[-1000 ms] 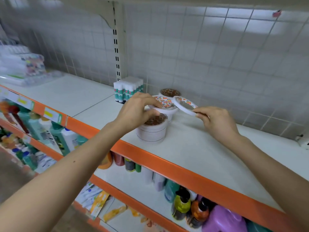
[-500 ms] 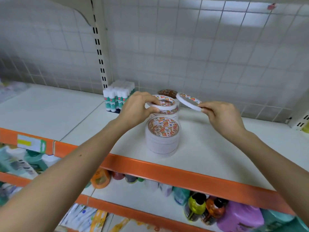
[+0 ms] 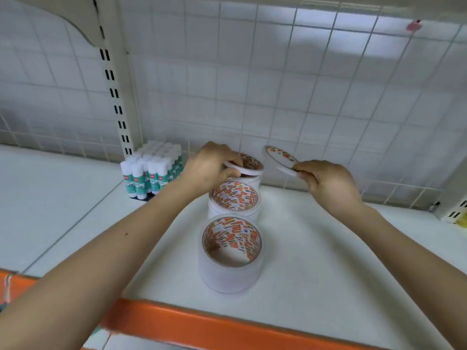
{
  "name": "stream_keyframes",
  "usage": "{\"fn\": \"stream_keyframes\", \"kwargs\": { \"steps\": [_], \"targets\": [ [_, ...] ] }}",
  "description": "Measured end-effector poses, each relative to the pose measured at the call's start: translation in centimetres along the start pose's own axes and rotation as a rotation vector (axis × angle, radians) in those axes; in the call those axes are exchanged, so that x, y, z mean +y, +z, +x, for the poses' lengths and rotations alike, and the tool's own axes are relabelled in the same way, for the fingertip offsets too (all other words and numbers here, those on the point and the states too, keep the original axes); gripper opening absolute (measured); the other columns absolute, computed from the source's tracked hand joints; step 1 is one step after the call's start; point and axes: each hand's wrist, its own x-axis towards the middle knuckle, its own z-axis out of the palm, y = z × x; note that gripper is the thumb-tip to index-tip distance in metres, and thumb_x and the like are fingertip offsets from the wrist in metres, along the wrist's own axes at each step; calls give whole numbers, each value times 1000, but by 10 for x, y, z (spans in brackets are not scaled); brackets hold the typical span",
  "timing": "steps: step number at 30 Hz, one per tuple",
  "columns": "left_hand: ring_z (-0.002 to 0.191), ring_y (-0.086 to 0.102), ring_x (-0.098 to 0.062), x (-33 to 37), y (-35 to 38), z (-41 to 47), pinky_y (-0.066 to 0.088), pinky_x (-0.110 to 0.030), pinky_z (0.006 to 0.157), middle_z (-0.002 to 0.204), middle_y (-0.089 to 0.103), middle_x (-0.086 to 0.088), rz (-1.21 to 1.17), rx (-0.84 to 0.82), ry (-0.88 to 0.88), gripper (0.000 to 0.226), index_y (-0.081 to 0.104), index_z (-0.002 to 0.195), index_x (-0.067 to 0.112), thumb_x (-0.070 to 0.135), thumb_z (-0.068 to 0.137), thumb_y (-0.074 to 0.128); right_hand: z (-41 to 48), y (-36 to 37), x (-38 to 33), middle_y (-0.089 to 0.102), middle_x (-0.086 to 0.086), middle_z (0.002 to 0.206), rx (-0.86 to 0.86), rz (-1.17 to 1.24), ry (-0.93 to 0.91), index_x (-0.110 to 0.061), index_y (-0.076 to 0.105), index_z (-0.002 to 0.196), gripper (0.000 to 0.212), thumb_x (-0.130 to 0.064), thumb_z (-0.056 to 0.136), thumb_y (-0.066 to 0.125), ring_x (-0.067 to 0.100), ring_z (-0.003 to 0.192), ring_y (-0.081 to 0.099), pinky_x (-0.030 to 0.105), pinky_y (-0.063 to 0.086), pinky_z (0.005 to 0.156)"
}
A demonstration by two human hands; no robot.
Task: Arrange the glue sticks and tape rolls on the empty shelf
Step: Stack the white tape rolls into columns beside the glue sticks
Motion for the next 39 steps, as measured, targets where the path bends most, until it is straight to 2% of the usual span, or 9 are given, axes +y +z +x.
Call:
{"fn": "stream_keyframes", "kwargs": {
  "steps": [5, 10, 16, 21, 24, 27, 31, 35, 39],
  "targets": [
    [101, 53, -26, -6, 6, 11, 42, -36, 88, 103, 65, -3, 15, -124, 12, 23, 69, 102, 21, 28, 80, 67, 3, 6, 1, 67, 5, 110, -47, -19, 19, -17, 66, 109, 25, -16, 93, 48, 30, 98, 59, 38, 48, 76],
    [100, 56, -19, -11, 9, 18, 37, -23, 79, 104, 67, 0, 7, -195, -19, 23, 68, 101, 22, 31, 81, 66, -2, 7, -3, 67, 5, 109, -67, -10, 58, -17, 65, 111, 27, -12, 92, 46, 29, 97, 58, 36, 47, 75],
    [99, 60, -17, -11, 6, 19, 40, -20, 80, 108, 68, 0, -55, -276, -34, 23, 68, 104, 22, 28, 82, 63, -8, 6, -10, 68, 5, 107, -80, -18, 70, -18, 65, 109, 27, -12, 92, 45, 29, 96, 58, 36, 48, 75],
    [114, 53, -19, -11, -4, 10, 34, -18, 89, 124, 60, -4, -65, -231, 0, 38, 60, 120, 17, 31, 84, 63, -14, 3, -24, 70, 5, 99, -25, -1, 12, -16, 68, 103, 21, -12, 90, 51, 31, 93, 59, 36, 49, 72],
    [114, 55, -20, -17, -12, 0, 34, -20, 92, 121, 62, -6, -86, -159, 12, 39, 60, 118, 13, 31, 84, 61, -16, 3, -36, 71, 5, 95, -2, 10, -46, -14, 69, 98, 18, -11, 88, 55, 31, 90, 61, 39, 51, 71],
    [115, 54, -20, -24, -20, -12, 32, -18, 92, 122, 61, -7, -71, -117, -5, 35, 59, 119, 11, 22, 86, 61, -21, 3, -51, 72, 6, 87, 59, 6, -132, -13, 71, 90, 17, -13, 82, 56, 30, 81, 66, 38, 55, 64],
    [117, 53, -20, -30, -29, -30, 33, -19, 94, 125, 60, -7, -71, -101, -16, 36, 57, 122, 9, 20, 87, 59, -30, 3, -70, 73, 3, 87, 70, 6, -178, -16, 72, 89, 22, -18, 78, 53, 28, 79, 68, 38, 55, 62],
    [117, 53, -17, -33, -32, -46, 35, -20, 94, 124, 60, -5, -113, -130, -29, 35, 57, 120, 7, 19, 87, 59, -38, 4, -84, 73, 3, 82, 55, -1, -215, -16, 72, 86, 19, -15, 76, 56, 27, 75, 69, 36, 56, 55],
    [112, 57, -15, -36, -32, -53, 34, -15, 89, 120, 62, -4, -141, -137, -22, 32, 59, 117, 8, 18, 87, 59, -41, 8, -93, 72, 5, 92, -36, 10, -163, -18, 72, 95, 21, -15, 83, 55, 29, 89, 66, 41, 55, 66]
  ]
}}
